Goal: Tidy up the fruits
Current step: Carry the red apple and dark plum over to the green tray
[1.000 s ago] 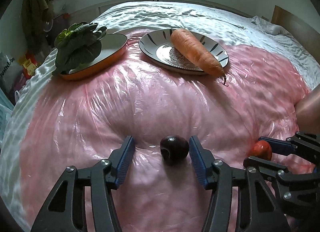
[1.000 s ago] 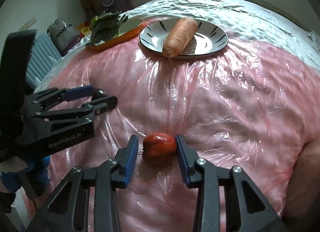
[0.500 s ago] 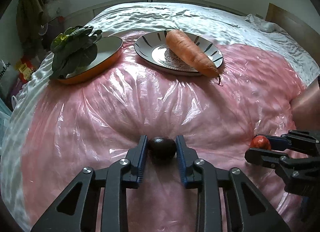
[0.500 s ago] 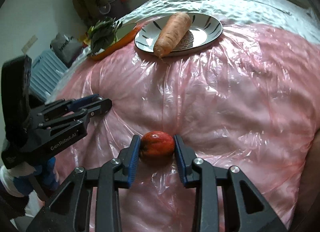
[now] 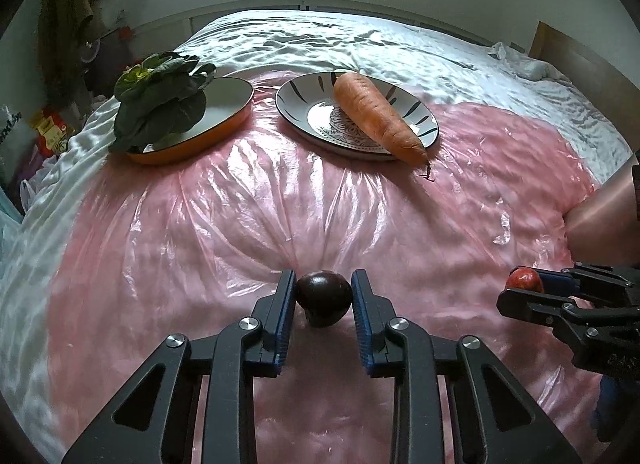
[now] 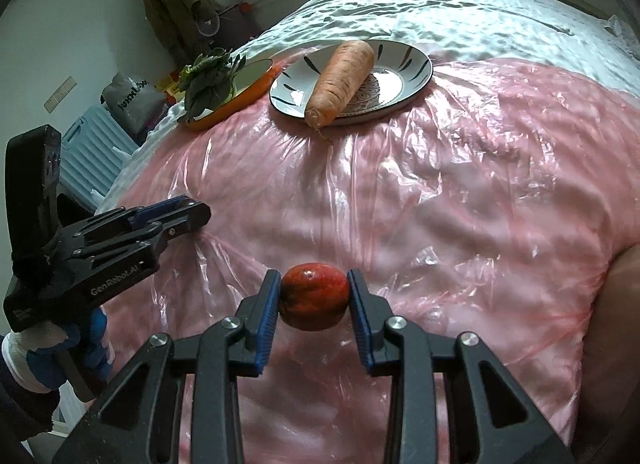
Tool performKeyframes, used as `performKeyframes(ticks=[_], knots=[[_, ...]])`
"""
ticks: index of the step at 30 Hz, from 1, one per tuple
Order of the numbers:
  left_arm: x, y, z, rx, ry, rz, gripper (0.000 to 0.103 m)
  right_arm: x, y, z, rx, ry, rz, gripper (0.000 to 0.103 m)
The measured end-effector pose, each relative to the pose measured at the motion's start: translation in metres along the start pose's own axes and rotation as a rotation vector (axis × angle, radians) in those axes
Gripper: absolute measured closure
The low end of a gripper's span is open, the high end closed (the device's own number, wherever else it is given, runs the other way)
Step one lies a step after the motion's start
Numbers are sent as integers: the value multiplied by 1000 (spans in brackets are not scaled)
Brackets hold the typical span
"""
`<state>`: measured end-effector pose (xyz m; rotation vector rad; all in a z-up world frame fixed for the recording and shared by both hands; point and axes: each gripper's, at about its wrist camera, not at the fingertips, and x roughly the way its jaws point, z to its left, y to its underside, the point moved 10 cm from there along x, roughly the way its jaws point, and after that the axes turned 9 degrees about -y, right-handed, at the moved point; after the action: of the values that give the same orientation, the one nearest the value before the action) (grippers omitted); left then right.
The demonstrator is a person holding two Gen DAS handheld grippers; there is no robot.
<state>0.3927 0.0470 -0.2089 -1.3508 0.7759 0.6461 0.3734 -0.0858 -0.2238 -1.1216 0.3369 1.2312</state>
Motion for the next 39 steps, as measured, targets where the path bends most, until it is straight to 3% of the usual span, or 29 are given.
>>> performKeyframes(ticks=[11, 18, 29, 39], knots=[[-26, 4, -3, -19, 24, -17, 79, -16, 12, 9, -8, 2, -2, 54], [-45, 17, -22, 8, 45, -9, 79, -37, 38, 17, -5, 0, 14, 54], [-84, 63, -74, 98, 86, 43, 79, -79, 102, 24, 34, -17, 53, 54], [-122, 94, -148, 181, 174, 68, 79, -139, 156, -12, 114, 39, 58, 54]])
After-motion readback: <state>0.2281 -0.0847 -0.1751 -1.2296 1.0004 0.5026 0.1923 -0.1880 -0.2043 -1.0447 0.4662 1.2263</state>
